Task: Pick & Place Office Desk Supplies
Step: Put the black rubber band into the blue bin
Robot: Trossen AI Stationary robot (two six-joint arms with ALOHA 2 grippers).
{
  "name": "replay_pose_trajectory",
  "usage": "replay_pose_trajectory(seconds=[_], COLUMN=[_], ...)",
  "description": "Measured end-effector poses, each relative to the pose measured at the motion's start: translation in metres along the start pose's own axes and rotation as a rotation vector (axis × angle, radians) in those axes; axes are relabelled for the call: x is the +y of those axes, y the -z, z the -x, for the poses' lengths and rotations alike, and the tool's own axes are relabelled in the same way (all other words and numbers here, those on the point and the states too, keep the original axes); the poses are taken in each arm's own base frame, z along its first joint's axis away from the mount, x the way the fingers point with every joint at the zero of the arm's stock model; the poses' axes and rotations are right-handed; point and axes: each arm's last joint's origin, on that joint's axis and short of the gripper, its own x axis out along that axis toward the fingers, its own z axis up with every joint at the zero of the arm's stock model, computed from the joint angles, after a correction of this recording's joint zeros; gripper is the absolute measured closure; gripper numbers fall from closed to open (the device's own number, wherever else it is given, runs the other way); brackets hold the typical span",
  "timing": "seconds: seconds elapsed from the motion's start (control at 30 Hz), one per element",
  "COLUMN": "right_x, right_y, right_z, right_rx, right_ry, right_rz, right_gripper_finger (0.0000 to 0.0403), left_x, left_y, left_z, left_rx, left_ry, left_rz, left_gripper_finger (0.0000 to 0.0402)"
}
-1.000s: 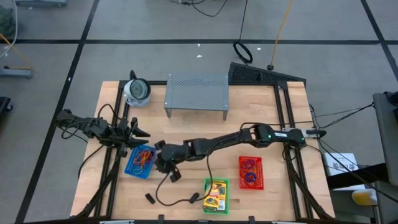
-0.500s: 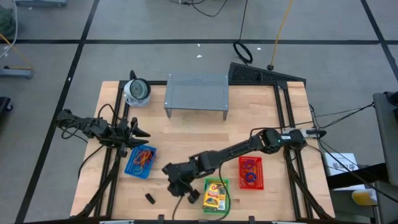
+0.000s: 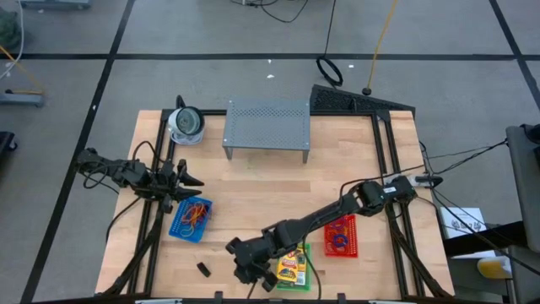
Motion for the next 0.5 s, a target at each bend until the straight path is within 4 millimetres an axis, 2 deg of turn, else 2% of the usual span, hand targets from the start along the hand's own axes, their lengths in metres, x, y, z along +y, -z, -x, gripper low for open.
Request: replay_pose_trajectory(seconds=[0.27, 0.37, 0.5], right_x=[0.006, 0.005, 0.006], right_y=[-0.005, 0.0, 0.007], right_z=[-0.004, -0.013, -0.016], right_rx=[-0.015, -0.02, 0.019], right_ry=[0.067, 0.079, 0.069], right_rz=[0.022, 0.025, 0.024], right_gripper_finger=[0.0299, 0.03, 0.03], left_x=[0.0, 0.0, 0.0], left_y=[0.0, 0.0, 0.0], left_z=[0.0, 0.0, 0.0], left_rx=[0.0, 0.0, 0.0], left_ry=[0.0, 0.001, 0.001], left_rz=[0.0, 0.0, 0.0], left_gripper_finger=[0.0247, 0.0247, 0.0247])
